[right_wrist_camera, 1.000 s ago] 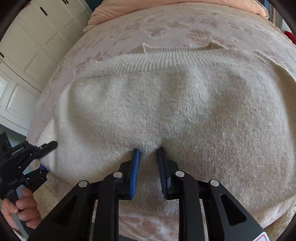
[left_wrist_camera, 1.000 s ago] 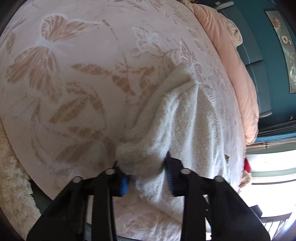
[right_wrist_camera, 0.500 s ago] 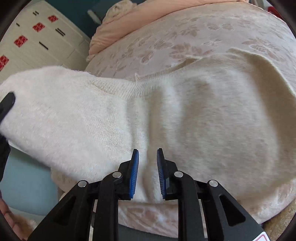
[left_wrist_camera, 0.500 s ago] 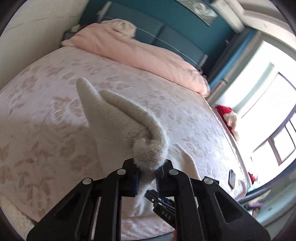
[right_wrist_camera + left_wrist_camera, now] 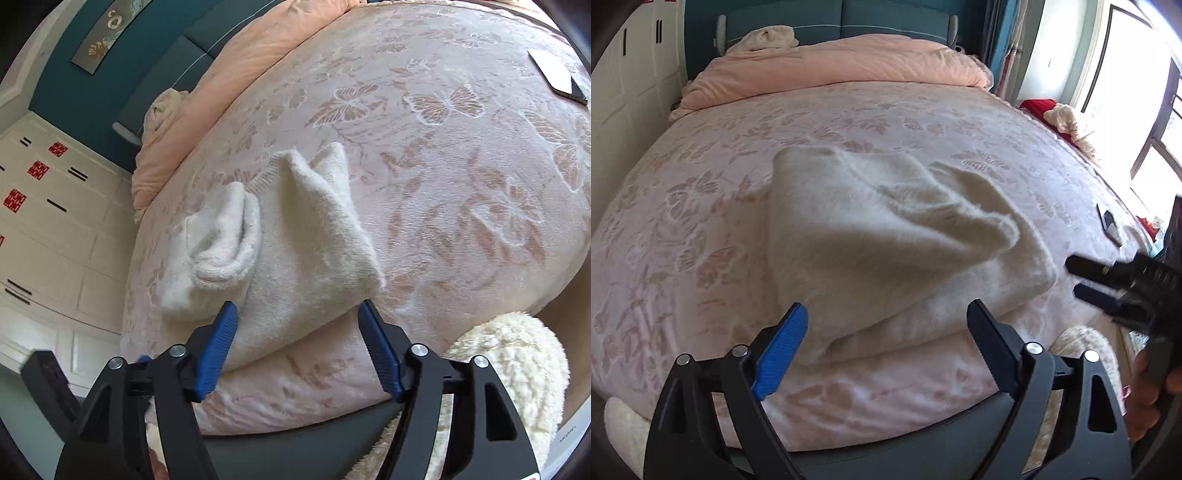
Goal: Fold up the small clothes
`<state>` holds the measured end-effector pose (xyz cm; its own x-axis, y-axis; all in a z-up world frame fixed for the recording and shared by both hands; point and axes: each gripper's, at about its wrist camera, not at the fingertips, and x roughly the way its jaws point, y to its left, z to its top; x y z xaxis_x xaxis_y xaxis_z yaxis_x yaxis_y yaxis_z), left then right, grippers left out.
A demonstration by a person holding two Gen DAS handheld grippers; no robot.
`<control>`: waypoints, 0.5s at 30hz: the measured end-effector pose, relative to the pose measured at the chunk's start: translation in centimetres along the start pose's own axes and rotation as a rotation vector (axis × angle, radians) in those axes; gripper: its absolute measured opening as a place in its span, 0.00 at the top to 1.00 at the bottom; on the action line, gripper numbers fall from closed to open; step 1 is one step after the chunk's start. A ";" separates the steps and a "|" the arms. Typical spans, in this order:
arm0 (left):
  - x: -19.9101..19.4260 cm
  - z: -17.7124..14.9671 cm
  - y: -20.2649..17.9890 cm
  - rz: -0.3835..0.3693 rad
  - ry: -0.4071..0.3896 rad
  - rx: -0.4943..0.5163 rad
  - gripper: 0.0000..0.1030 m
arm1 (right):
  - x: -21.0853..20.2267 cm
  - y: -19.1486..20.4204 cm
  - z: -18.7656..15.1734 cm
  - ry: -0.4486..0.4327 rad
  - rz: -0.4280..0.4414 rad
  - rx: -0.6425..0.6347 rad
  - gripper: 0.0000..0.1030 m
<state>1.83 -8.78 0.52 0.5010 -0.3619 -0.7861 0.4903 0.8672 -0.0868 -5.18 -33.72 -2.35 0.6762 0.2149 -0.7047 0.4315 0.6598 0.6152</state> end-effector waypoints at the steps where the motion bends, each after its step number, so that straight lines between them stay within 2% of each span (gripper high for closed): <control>1: 0.5 -0.5 0.8 0.042 0.020 0.009 0.17 | 0.7 0.6 0.4 0.019 0.032 0.005 0.30; 3: 1.3 -1.8 1.8 0.098 0.071 0.022 0.17 | 2.5 2.6 1.0 0.054 0.080 0.004 0.24; 5: 1.9 -2.0 2.9 0.115 0.098 -0.014 0.17 | 4.4 4.7 1.4 0.089 0.090 -0.014 0.20; 8: 2.4 -1.8 4.1 0.090 0.089 -0.091 0.17 | 7.5 7.2 1.9 0.120 0.025 -0.092 0.19; 9: 2.9 -1.6 4.2 0.094 0.084 -0.094 0.17 | 8.7 7.8 2.0 0.134 -0.003 -0.108 0.22; 10: 3.3 -1.6 4.1 0.096 0.090 -0.082 0.21 | 9.8 8.3 2.1 0.146 -0.031 -0.119 0.30; 11: 4.1 -1.6 3.9 0.101 0.110 -0.055 0.45 | 10.5 8.7 2.3 0.150 -0.043 -0.137 0.66; 12: 5.0 -1.6 3.9 0.101 0.149 -0.032 0.58 | 10.9 9.3 2.4 0.161 -0.056 -0.166 0.83; 13: 5.6 -1.6 4.2 0.088 0.186 -0.041 0.83 | 10.6 10.3 2.8 0.158 -0.043 -0.182 0.84; 15: 5.0 -1.6 5.1 0.051 0.187 -0.120 0.86 | 6.7 12.5 3.5 0.064 0.116 -0.205 0.87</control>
<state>5.71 -5.63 -4.82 0.3760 -0.2568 -0.8903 0.3740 0.9212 -0.1078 6.86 -26.58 1.89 0.6724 0.3383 -0.6584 0.2184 0.7592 0.6132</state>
